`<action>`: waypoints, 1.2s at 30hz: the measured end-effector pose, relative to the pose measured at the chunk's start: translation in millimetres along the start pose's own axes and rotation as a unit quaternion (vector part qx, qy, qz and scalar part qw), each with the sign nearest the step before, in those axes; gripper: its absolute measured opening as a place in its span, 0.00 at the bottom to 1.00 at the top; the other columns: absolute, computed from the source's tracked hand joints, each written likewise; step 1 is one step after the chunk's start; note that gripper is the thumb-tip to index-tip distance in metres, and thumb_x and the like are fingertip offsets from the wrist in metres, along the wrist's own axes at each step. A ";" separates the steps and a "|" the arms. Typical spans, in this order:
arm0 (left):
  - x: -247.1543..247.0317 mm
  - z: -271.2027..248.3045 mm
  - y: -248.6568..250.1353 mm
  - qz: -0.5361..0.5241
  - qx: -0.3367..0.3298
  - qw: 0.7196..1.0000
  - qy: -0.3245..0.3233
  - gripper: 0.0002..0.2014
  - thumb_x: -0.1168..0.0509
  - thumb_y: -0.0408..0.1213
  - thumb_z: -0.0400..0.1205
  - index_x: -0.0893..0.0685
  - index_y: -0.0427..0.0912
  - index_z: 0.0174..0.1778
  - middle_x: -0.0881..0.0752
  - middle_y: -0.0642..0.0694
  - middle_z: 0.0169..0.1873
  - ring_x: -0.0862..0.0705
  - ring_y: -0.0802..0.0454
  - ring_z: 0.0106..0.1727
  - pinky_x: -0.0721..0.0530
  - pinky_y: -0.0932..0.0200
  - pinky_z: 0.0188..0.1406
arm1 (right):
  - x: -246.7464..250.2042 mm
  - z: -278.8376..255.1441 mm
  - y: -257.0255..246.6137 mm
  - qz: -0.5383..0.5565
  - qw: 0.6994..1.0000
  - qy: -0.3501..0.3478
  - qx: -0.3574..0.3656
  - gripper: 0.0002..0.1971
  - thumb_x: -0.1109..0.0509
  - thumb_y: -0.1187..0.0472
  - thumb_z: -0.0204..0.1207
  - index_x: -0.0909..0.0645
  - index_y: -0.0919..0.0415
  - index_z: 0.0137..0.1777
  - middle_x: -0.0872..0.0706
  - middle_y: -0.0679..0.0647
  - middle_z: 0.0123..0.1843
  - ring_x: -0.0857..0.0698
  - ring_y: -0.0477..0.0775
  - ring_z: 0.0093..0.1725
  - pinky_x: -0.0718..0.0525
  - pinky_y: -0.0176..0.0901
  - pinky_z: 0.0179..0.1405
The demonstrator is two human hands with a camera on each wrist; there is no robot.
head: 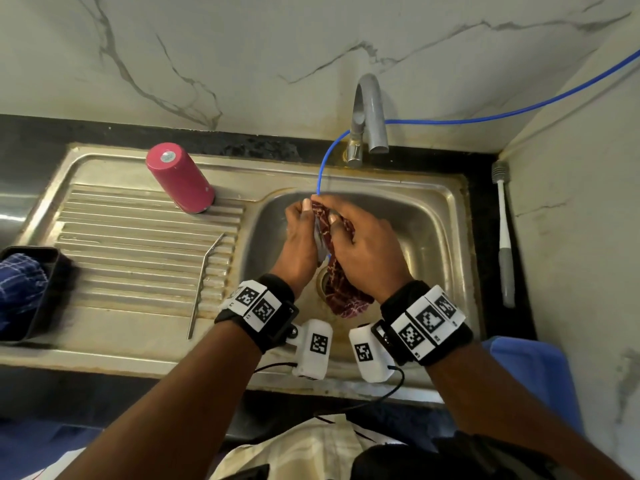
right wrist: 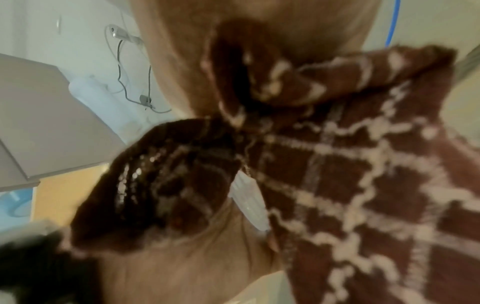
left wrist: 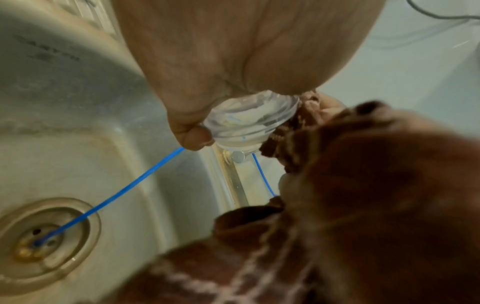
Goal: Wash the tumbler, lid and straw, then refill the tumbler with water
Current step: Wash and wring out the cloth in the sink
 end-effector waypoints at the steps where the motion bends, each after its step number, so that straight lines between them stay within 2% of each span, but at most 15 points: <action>1: 1.3 2.4 -1.2 -0.009 0.018 1.000 0.004 0.18 0.52 0.60 0.94 0.26 0.53 0.66 0.14 0.34 0.64 0.10 0.47 0.61 0.11 0.55 0.54 | -1.3 -1.1 -0.4 0.008 1.000 0.001 0.010 0.19 0.37 0.57 0.91 0.18 0.40 0.78 0.09 0.40 0.68 0.11 0.40 0.66 0.13 0.49 0.68; 2: 1.6 3.8 -1.7 -0.032 0.044 0.998 0.003 0.27 0.49 0.65 0.90 0.25 0.46 0.70 0.11 0.33 0.62 0.09 0.46 0.58 0.10 0.54 0.52 | -1.9 -2.2 -1.3 0.012 1.000 0.003 0.018 0.18 0.37 0.55 0.90 0.18 0.41 0.77 0.09 0.40 0.68 0.12 0.40 0.66 0.13 0.49 0.68; 4: 1.5 7.9 -4.1 -0.074 0.081 0.994 -0.011 0.45 0.43 0.74 0.78 0.25 0.36 0.75 0.10 0.32 0.61 0.08 0.40 0.60 0.08 0.47 0.55 | -0.8 -3.6 -4.0 0.014 0.999 0.008 0.028 0.17 0.37 0.49 0.89 0.18 0.41 0.76 0.09 0.40 0.67 0.12 0.41 0.66 0.14 0.51 0.68; 6: -0.9 9.9 -6.8 -0.071 0.078 0.994 -0.036 0.50 0.42 0.76 0.77 0.27 0.31 0.76 0.11 0.31 0.61 0.09 0.35 0.62 0.09 0.43 0.56 | 2.6 -1.3 -6.4 0.011 1.000 0.008 0.026 0.17 0.37 0.40 0.88 0.17 0.40 0.72 0.08 0.40 0.63 0.11 0.40 0.63 0.12 0.50 0.65; 8: -4.0 9.2 -9.4 -0.067 0.076 0.994 -0.052 0.49 0.41 0.75 0.79 0.29 0.31 0.76 0.12 0.34 0.59 0.10 0.38 0.61 0.11 0.46 0.55 | 6.1 2.5 -7.4 -0.007 1.000 0.019 0.021 0.16 0.34 0.36 0.87 0.15 0.41 0.66 0.07 0.40 0.54 0.09 0.39 0.55 0.10 0.49 0.56; 11: -8.6 1.8 -11.0 -0.053 0.074 0.995 -0.048 0.36 0.43 0.72 0.82 0.29 0.46 0.73 0.12 0.40 0.63 0.11 0.46 0.66 0.13 0.38 0.68 | 7.0 9.4 -2.1 -0.040 0.999 0.028 0.000 0.09 0.33 0.43 0.89 0.16 0.44 0.59 0.08 0.41 0.46 0.10 0.42 0.46 0.09 0.51 0.49; 13: -11.6 -3.1 -15.2 -0.059 0.072 0.994 -0.052 0.24 0.45 0.65 0.89 0.29 0.49 0.69 0.12 0.47 0.58 0.10 0.55 0.60 0.13 0.40 0.65 | 7.6 15.8 3.7 -0.036 0.999 0.000 -0.032 0.06 0.34 0.46 0.90 0.18 0.44 0.59 0.09 0.42 0.46 0.10 0.44 0.46 0.09 0.53 0.51; 15: -13.8 -6.1 -15.1 -0.075 0.078 0.993 -0.050 0.20 0.45 0.60 0.92 0.30 0.47 0.70 0.12 0.49 0.55 0.10 0.59 0.55 0.13 0.43 0.60 | 9.5 21.8 6.7 -0.014 0.998 -0.026 -0.049 0.05 0.33 0.50 0.90 0.17 0.44 0.60 0.09 0.42 0.49 0.11 0.45 0.50 0.10 0.53 0.56; 17: -16.5 -4.5 -10.6 -0.143 0.104 0.983 -0.054 0.27 0.43 0.59 0.92 0.30 0.41 0.77 0.11 0.40 0.63 0.11 0.47 0.66 0.15 0.38 0.69 | 9.6 26.2 4.6 0.000 0.999 -0.032 -0.038 0.05 0.31 0.51 0.89 0.17 0.45 0.61 0.09 0.41 0.51 0.11 0.42 0.52 0.11 0.50 0.58; 19: -18.9 -3.2 0.7 -0.225 0.120 0.965 -0.067 0.30 0.45 0.58 0.92 0.23 0.35 0.78 0.13 0.33 0.68 0.15 0.37 0.73 0.18 0.40 0.76 | 6.1 27.2 0.2 0.004 1.000 -0.020 -0.015 0.05 0.31 0.51 0.88 0.17 0.46 0.60 0.09 0.41 0.50 0.11 0.41 0.51 0.10 0.50 0.56; 21: -19.5 -1.9 7.8 -0.270 0.131 0.952 -0.062 0.29 0.47 0.57 0.93 0.17 0.35 0.73 0.11 0.34 0.64 0.13 0.39 0.70 0.16 0.44 0.71 | 1.3 25.6 -3.5 -0.003 1.000 -0.008 0.004 0.05 0.31 0.50 0.88 0.18 0.45 0.60 0.09 0.41 0.48 0.11 0.42 0.49 0.10 0.51 0.53; 25: -15.4 1.5 13.1 -0.328 0.155 0.931 -0.035 0.25 0.45 0.55 0.93 0.15 0.36 0.66 0.09 0.37 0.53 0.10 0.43 0.56 0.13 0.50 0.58 | -2.8 17.8 -2.8 -0.011 0.999 0.022 0.035 0.06 0.33 0.48 0.89 0.19 0.46 0.61 0.09 0.43 0.45 0.09 0.43 0.45 0.09 0.52 0.46; 31: -20.2 -6.5 15.5 -0.374 0.220 0.898 -0.077 0.40 0.54 0.60 0.92 0.04 0.37 0.40 0.06 0.36 0.43 0.05 0.44 0.43 0.14 0.49 0.48 | -1.5 10.6 9.0 -0.052 0.994 -0.002 0.097 0.09 0.34 0.48 0.90 0.17 0.49 0.61 0.10 0.44 0.46 0.11 0.46 0.45 0.13 0.55 0.44; 34: -19.9 -7.3 15.9 -0.396 0.242 0.884 -0.057 0.37 0.55 0.60 0.92 0.09 0.36 0.49 0.07 0.35 0.44 0.06 0.43 0.46 0.16 0.48 0.51 | 4.7 13.0 11.1 -0.084 0.986 -0.031 0.139 0.08 0.33 0.49 0.90 0.16 0.46 0.62 0.10 0.43 0.50 0.12 0.47 0.48 0.14 0.54 0.44; 36: -19.3 -4.5 17.0 -0.403 0.252 0.879 -0.039 0.33 0.55 0.59 0.91 0.13 0.36 0.53 0.08 0.36 0.41 0.06 0.44 0.42 0.15 0.49 0.48 | 7.5 12.7 10.2 -0.101 0.981 -0.032 0.162 0.08 0.32 0.50 0.89 0.15 0.47 0.64 0.10 0.43 0.52 0.12 0.48 0.49 0.13 0.53 0.42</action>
Point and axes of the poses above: each hand's wrist, its own z-axis towards the middle knuckle, its own x-axis out of the back of the hand, y = z × x, the point moved 3 cm from there along z, towards the middle knuckle
